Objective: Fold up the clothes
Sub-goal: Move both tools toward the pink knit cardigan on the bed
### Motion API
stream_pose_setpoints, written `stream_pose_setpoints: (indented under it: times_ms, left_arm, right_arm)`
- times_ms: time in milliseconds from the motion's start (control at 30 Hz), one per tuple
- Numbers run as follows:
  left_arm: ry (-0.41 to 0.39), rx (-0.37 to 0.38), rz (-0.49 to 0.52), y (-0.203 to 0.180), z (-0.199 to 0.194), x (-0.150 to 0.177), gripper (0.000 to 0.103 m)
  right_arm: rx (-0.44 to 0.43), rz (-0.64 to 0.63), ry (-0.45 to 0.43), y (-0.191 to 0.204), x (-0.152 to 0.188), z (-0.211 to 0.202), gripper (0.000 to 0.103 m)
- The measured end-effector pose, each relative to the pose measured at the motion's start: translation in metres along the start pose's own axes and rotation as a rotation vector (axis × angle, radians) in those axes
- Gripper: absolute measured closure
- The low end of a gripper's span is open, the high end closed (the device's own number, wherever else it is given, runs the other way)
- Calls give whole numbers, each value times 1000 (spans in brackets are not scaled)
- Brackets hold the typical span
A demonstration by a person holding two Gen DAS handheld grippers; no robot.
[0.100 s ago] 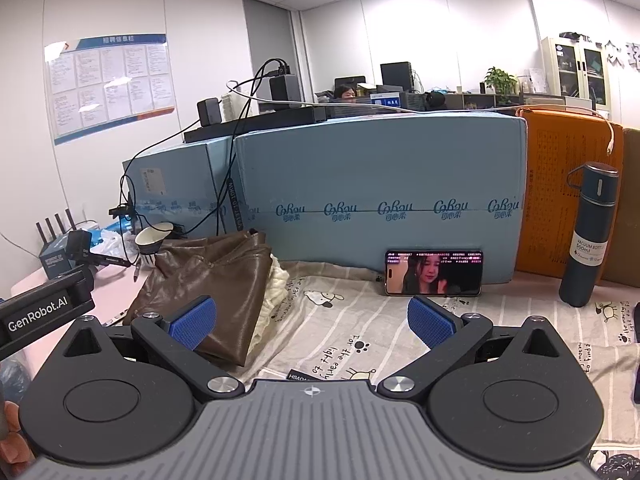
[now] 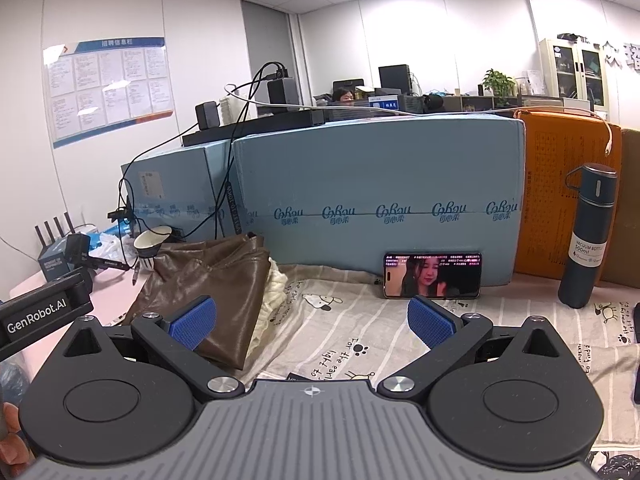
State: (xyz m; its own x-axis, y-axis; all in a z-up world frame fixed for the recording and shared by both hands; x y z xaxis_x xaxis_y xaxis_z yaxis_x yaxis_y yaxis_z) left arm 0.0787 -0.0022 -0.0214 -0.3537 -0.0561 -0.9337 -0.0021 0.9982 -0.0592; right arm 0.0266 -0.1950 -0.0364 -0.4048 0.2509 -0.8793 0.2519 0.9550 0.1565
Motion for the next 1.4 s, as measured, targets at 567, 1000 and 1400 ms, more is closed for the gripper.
stream_pose_setpoints:
  times_ms: [567,1000,1400]
  left_arm:
    - [10,126,-15,-35,34,-1,0]
    - [46,232,0,-61,47,9,0]
    - [39,404,80,-129,29,10,0]
  right_arm:
    - [105,-8,-73,-19,-14,1,0]
    - [166,-14,-104,-30,-21,-1,0]
    - [273,55,-148,-86,-17,-27,0]
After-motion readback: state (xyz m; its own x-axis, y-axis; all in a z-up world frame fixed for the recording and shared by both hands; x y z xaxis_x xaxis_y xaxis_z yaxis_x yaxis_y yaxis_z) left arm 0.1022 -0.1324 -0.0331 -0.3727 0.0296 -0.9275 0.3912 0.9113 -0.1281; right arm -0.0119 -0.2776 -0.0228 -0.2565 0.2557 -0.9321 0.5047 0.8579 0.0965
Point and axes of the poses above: each gripper's, at about its wrist camera, not at the fingertips, and z roughly the way its jaws point, y to its left, x to its underside, the point moved 8 cm from there along z, roughly the way its jaws point, and after that the axes turned 5 degrees about y, right-handed, at the moved point
